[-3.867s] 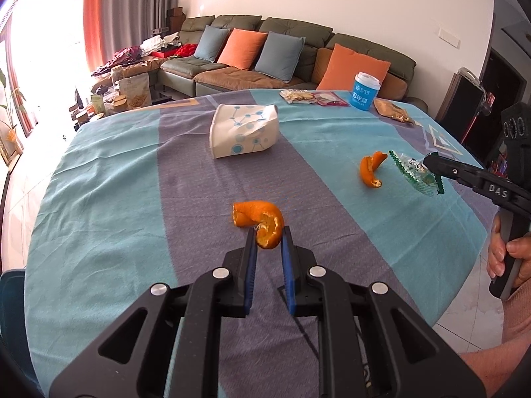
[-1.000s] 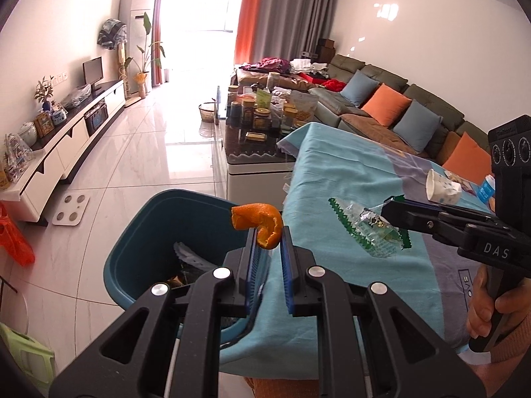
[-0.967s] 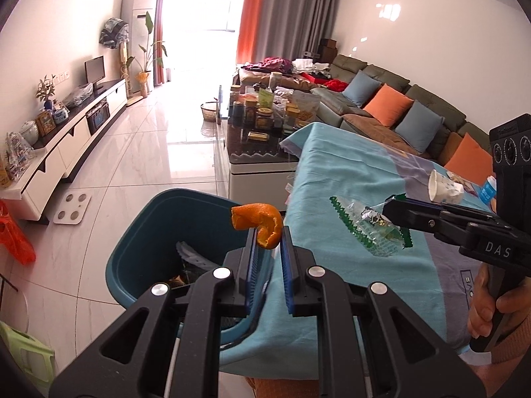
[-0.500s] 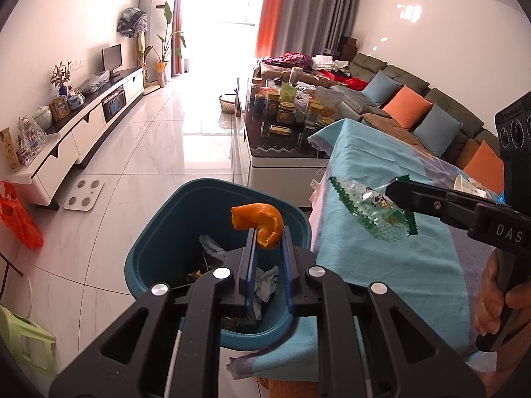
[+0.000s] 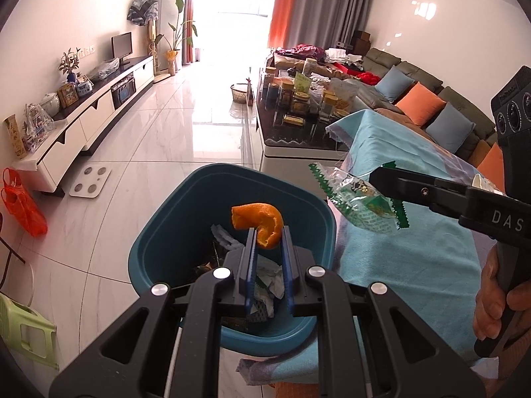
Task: Collect trash
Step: 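Lower both tools over the teal bin and open them to drop the items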
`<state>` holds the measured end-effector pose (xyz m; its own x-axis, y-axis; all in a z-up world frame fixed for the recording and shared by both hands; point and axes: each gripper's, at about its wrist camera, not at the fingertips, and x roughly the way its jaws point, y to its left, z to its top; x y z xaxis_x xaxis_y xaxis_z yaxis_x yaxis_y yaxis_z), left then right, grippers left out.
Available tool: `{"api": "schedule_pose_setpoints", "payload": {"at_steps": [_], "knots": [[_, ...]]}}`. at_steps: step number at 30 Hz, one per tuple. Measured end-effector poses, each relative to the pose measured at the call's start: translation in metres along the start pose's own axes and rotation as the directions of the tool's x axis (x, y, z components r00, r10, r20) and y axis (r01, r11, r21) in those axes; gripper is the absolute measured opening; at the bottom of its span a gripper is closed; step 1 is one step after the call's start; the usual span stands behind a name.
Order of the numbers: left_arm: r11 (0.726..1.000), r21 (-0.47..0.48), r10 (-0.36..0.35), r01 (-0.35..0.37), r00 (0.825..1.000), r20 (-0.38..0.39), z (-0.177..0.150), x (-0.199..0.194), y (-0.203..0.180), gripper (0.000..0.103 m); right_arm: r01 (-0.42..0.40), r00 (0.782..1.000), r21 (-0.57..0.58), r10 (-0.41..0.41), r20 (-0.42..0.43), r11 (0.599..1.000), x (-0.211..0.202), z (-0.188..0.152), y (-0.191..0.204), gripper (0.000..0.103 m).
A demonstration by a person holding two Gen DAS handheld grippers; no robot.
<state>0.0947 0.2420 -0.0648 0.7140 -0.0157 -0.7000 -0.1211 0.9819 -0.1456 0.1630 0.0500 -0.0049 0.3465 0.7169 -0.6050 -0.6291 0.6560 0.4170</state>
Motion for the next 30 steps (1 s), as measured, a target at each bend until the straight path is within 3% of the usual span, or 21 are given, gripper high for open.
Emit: {"api": "schedule_pose_setpoints", "payload": {"at_steps": [18,21,27,30], "knots": [[0.998,-0.064,0.011,-0.017,0.996,-0.084,-0.008,0.046,0.015,0.015,0.054,0.994,0.061,-0.047,-0.098,0.997,0.050,0.006,0.000,0.012],[0.998,-0.065,0.012,-0.018,0.996,-0.090,-0.009,0.050,0.015,0.015,0.056,0.993,0.090,-0.046,-0.110,0.994,0.054,0.006,-0.005,0.020],[0.998,-0.068,0.011,-0.017,0.996,-0.086,-0.009,0.051,0.013,0.016,0.053,0.993,0.099,-0.042,-0.111,0.994,0.054,0.006,-0.008,0.024],[0.997,-0.068,0.014,-0.019,0.997,-0.074,-0.009,0.045,0.014,0.023,0.051,0.994,0.102,-0.040,-0.105,0.994,0.050,0.004,-0.010,0.024]]}}
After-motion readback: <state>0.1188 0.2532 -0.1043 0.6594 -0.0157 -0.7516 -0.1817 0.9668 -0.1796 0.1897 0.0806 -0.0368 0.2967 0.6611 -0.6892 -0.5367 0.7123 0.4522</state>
